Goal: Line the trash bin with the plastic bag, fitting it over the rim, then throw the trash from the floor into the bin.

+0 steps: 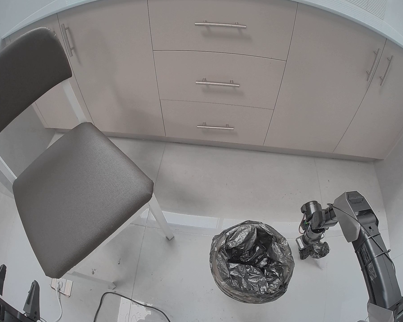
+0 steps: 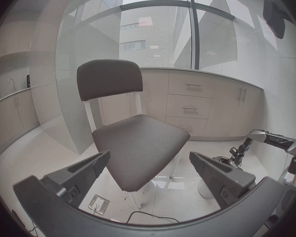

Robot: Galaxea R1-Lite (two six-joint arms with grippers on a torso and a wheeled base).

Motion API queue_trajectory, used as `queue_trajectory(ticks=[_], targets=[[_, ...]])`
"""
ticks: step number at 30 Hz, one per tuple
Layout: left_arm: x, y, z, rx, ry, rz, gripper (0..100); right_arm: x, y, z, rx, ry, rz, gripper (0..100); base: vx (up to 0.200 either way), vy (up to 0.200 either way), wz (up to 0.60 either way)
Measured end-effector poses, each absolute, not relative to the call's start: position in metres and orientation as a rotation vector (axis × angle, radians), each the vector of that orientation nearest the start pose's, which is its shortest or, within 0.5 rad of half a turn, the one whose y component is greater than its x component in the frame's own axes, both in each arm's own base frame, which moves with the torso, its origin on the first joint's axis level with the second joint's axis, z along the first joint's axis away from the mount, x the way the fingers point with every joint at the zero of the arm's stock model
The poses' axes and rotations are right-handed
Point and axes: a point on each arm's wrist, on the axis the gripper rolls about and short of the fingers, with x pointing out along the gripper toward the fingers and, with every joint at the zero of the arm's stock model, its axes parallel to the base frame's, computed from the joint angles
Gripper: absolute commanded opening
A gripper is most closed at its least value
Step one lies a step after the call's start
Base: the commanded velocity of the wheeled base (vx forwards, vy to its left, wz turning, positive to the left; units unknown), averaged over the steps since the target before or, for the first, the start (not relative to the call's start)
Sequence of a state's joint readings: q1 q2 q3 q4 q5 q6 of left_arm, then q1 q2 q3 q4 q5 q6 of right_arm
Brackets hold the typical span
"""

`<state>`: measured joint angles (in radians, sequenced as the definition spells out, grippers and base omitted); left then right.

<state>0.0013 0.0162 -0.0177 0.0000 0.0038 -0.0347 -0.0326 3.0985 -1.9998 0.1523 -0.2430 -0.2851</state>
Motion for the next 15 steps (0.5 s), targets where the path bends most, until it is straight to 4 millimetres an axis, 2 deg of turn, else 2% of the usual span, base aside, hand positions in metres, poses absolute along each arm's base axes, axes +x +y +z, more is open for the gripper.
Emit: queue_trajectory(ticks=[9, 10, 15], targets=[[-0.0229, 0.0001, 0.0807, -0.035, -0.002, 0.006, 100, 0.4790, -0.0157, -0.2047, -0.378, 1.265, -0.069, 0, 0.000, 0.000, 0.00], [-0.0229, 0.0001, 0.0807, -0.035, -0.002, 0.006, 100, 0.4790, -0.0151, -0.2046, -0.383, 1.266, -0.073, 100, 0.000, 0.000, 0.00], [-0.0228, 0.0001, 0.0806, -0.036, -0.001, 0.005, 100, 0.4791, -0.0151, -0.2045, -0.403, 1.268, -0.080, 100, 0.000, 0.000, 0.00]])
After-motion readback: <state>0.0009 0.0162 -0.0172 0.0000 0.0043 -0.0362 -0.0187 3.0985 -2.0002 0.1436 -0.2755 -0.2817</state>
